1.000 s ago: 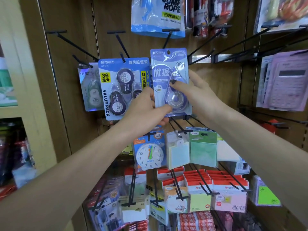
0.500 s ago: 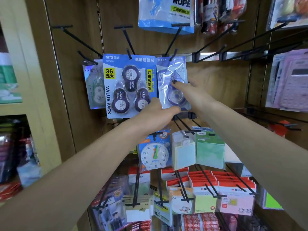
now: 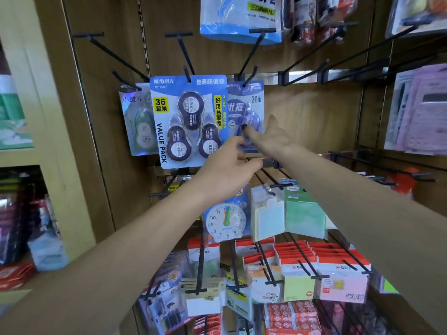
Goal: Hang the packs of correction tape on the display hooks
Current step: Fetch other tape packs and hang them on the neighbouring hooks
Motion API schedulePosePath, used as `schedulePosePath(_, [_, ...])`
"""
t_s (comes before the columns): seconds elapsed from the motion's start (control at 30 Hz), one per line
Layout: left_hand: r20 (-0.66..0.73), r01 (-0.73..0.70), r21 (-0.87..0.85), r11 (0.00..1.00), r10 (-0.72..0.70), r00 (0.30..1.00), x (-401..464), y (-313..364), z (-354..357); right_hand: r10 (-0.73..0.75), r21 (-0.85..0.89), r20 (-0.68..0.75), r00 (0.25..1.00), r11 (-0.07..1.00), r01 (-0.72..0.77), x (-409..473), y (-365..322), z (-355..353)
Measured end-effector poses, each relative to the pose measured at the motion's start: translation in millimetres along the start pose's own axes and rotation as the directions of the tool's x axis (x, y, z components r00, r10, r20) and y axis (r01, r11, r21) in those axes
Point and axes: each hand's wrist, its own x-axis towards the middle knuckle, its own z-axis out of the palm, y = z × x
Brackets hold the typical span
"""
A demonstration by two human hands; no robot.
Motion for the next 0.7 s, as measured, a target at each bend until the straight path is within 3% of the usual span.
schedulePosePath(0.13, [-0.135,-0.246,0.113,0.963,0.26,0.956,-17,-11,-4,-0.158,-0.141,-0.096,0.983,0.98,0.144,-37,10,-12])
schedulePosePath(0.23, [-0.208,-0.443,0.217,0.87,0.485,0.85,-49,-18,-4,-0.292,-0.097,-0.216,0.932,0.956,0.277,-81,16,-27])
schedulePosePath(0.33, [-0.188,-0.526,0.293,0.798,0.588,0.787,-91,-39,16,-0.384,-0.026,-0.364,0.849,0.915,0.402,-136,37,-30])
schedulePosePath(0.43, [-0.066,-0.516,0.236,0.823,0.543,0.837,-137,-81,53,-0.403,0.024,-0.459,0.792,0.885,0.465,-193,77,-12])
schedulePosePath(0.5, [0.032,-0.461,0.187,0.868,0.463,0.886,-171,-121,80,-0.309,0.113,-0.463,0.831,0.909,0.401,-236,115,13])
schedulePosePath(0.6, [0.182,-0.269,0.116,0.956,0.245,0.952,-228,-189,120,-0.055,0.211,-0.375,0.925,0.967,0.142,-303,191,65])
schedulePosePath(0.7, [0.36,-0.061,0.12,0.991,0.013,0.933,-286,-258,155,0.258,0.179,-0.238,0.936,0.959,-0.219,-370,268,121])
